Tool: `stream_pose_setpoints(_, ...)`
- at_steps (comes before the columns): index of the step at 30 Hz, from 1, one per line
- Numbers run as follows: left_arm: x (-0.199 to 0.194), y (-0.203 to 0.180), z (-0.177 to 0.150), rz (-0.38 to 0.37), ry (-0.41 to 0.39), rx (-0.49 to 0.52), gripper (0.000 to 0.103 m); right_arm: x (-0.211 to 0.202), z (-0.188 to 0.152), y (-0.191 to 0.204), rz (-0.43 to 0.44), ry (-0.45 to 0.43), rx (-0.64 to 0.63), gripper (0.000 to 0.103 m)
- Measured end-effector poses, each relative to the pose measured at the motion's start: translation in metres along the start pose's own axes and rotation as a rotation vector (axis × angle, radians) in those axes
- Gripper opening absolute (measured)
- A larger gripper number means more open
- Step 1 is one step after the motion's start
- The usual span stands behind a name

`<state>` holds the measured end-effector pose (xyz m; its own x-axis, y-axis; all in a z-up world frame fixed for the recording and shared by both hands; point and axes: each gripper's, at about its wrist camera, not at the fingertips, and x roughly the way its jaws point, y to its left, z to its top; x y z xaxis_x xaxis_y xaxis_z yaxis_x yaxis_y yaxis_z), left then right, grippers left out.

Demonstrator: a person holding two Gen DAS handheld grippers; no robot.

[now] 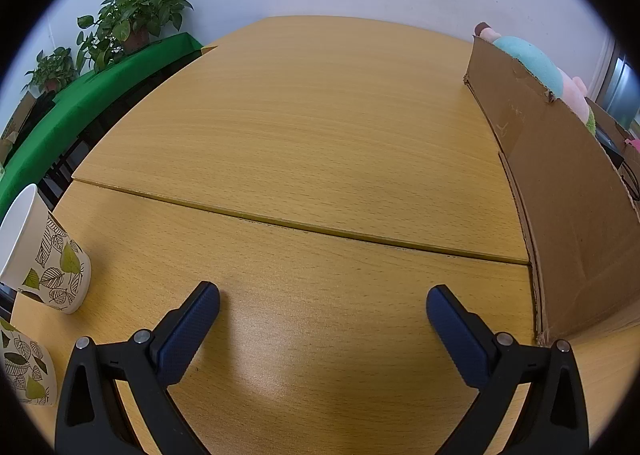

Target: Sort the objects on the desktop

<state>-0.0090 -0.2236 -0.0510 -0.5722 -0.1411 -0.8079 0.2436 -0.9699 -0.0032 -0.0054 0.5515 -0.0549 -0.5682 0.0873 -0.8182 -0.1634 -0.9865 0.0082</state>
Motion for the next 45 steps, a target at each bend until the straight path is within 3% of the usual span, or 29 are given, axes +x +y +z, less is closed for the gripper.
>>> stream_pose_setpoints(45, 0.0024, -0.001, -0.0017, -0.006, -0.002, 0.004, 0.103, 0.0092, -0.0001, -0.0007, 0.002, -0.002, 0.004, 0.103)
